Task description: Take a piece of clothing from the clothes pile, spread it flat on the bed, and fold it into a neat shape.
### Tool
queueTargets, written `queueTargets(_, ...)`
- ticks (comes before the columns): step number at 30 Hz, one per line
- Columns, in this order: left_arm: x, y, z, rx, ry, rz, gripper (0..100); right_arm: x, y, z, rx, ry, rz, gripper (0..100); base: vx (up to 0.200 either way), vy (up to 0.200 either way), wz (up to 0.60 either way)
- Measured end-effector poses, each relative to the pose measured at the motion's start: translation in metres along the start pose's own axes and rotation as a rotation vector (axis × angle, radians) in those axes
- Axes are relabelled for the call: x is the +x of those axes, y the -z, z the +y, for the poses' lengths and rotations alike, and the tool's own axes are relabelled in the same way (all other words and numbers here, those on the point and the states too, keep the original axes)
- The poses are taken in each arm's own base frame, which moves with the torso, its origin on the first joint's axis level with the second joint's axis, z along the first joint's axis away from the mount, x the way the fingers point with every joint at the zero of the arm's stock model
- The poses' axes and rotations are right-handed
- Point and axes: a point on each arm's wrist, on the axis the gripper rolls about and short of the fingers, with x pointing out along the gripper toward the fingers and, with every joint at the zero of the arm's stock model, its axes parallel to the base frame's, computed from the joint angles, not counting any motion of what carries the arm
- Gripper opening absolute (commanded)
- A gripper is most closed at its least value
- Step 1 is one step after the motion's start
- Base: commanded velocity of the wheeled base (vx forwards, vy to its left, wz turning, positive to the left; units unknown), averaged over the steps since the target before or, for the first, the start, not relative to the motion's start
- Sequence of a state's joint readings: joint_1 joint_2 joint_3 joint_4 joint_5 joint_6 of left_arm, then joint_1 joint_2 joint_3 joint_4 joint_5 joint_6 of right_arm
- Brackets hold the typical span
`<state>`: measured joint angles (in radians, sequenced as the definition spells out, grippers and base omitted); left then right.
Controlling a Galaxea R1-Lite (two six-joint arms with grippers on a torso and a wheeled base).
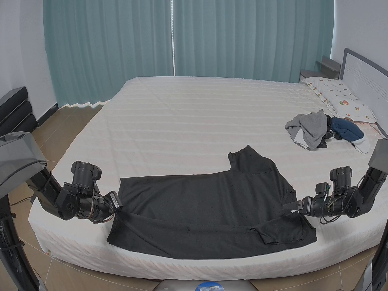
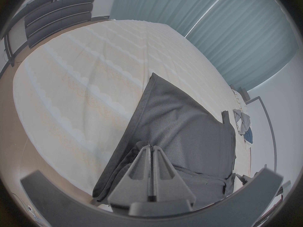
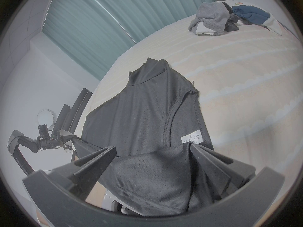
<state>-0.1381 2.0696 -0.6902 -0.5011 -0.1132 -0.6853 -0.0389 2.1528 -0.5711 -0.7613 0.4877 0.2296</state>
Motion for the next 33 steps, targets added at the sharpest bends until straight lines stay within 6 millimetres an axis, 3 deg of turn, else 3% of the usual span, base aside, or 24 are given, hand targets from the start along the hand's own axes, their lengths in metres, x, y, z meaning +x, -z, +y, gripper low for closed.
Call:
queueTargets(21, 0.0, 0.0, 0.0, 0.0, -0.001, 0.001, 0, 0.023, 0.011, -0.021, -0.009, 0.003, -0.029, 100, 0.0, 0.0, 0.0)
queueTargets(22, 0.0, 0.0, 0.0, 0.0, 0.0, 0.001, 0, 0.023, 0.011, -0.021, -0.008, 0.003, -0.029, 0, 0.0, 0.0, 0.0)
queueTargets(33, 0.0, 0.0, 0.0, 0.0, -0.001, 0.001, 0, 0.017, 0.011, -0.031, 0.02, 0.027, -0.035, 0, 0.0, 0.0, 0.0)
